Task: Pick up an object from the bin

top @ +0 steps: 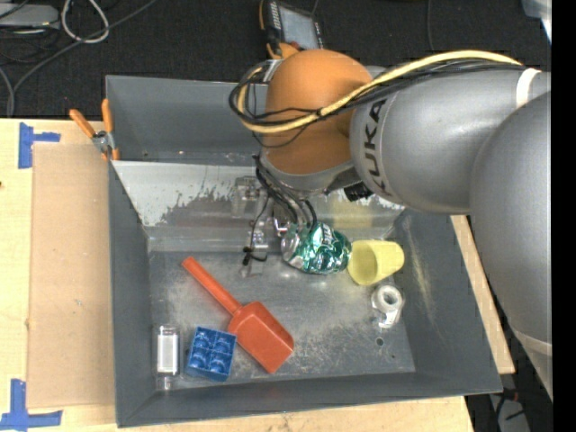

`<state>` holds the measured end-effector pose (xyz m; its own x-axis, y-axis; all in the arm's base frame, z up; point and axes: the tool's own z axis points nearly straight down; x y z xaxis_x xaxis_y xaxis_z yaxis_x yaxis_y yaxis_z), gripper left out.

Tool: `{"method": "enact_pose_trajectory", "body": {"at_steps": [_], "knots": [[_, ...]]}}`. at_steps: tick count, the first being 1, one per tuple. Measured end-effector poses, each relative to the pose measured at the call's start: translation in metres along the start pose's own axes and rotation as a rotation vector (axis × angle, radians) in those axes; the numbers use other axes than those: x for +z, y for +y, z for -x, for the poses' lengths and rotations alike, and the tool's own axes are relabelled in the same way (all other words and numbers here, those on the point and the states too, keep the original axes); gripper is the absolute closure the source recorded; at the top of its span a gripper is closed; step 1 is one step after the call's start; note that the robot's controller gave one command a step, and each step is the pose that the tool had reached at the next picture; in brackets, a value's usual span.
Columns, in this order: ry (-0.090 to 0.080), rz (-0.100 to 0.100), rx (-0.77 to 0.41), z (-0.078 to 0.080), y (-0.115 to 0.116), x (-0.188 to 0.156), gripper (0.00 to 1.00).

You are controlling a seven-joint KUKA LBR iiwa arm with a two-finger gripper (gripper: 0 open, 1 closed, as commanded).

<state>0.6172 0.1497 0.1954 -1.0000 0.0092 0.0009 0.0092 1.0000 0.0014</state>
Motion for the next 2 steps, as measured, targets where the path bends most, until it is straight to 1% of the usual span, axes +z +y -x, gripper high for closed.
{"method": "enact_pose_trajectory", "body": {"at_steps": [1,2], "knots": [[0.0,0.0,0.0,0.0,0.0,0.0,0.0],[0.005,0.0,0.008,-0.041,-0.016,0.035,0.0]]}}
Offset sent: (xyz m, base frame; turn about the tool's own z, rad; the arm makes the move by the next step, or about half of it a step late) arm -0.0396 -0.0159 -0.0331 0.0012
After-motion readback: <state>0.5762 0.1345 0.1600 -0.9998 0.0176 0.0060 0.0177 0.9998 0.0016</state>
